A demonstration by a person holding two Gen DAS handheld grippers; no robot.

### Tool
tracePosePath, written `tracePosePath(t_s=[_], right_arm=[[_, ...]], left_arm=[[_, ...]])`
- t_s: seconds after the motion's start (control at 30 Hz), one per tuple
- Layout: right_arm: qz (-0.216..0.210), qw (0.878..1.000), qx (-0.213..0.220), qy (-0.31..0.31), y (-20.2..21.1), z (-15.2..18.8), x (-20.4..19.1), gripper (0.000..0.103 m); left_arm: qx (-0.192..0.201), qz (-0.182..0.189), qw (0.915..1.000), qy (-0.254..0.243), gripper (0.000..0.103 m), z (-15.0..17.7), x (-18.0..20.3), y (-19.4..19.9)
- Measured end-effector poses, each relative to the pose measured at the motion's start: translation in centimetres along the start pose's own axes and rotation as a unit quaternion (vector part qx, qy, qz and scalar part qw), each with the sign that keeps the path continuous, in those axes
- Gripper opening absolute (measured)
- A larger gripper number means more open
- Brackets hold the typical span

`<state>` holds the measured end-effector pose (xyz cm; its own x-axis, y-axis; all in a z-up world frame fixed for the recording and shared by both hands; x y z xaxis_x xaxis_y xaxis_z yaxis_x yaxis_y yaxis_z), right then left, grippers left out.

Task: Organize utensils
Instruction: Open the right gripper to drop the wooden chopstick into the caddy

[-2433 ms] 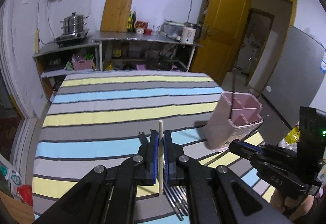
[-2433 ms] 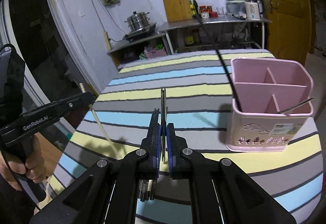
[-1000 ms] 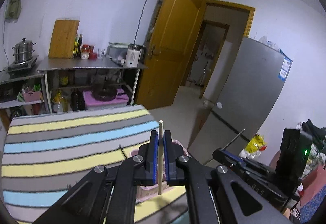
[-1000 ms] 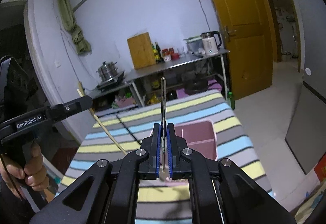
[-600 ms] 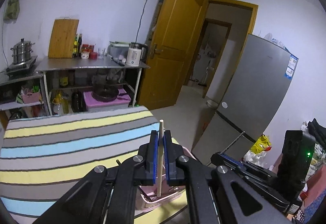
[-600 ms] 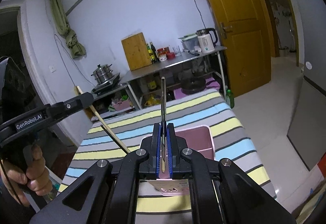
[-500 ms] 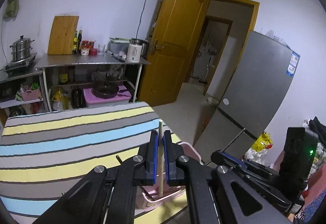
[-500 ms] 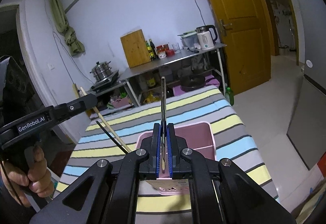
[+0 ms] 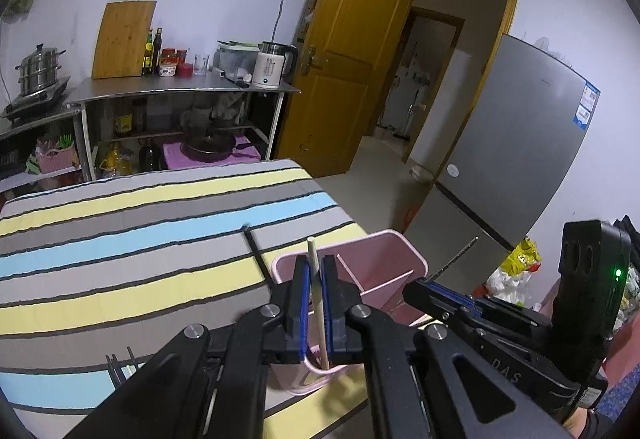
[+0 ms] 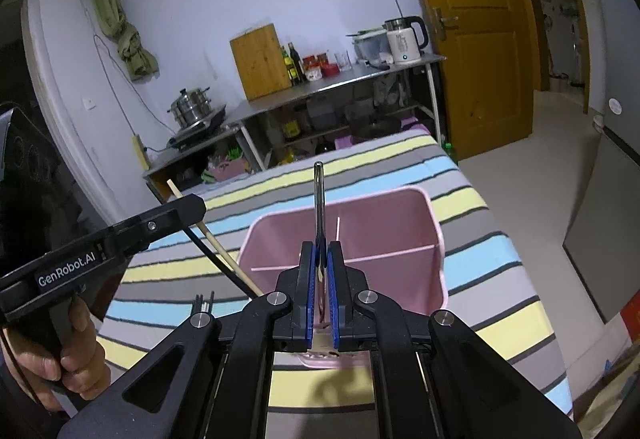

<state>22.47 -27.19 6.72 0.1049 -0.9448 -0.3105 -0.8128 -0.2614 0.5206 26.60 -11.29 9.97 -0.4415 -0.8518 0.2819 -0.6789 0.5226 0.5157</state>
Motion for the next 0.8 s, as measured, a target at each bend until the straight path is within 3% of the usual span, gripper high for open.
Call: tracePosePath(t_s=[0.4,0.8], right_arm=[[0.008,1.000,-0.012,0.000,-0.1,0.4,-0.1,0.013],[0.015,1.000,0.018,0.012,2.7,-0.1,-1.2,0.023]], left_arm=[[0.001,-0.005,1.0000,0.001,0.006,0.3,-0.1,0.9],[0.047,-0.013,0.9988,0.003,0.017,-0.6,-0.9,5.5]])
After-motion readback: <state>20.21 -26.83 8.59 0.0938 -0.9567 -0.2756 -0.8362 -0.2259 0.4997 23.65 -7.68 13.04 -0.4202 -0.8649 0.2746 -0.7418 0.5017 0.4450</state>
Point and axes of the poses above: each gripper's, at about its wrist camera, not at the fingertips, and y roughly against the way its jaws point, x to its right, z to its underside, the point moved 1 cm from there along -y, roughly the way its jaws point, and after that the axes turned 4 degrees about x, right-handed, at the moved point
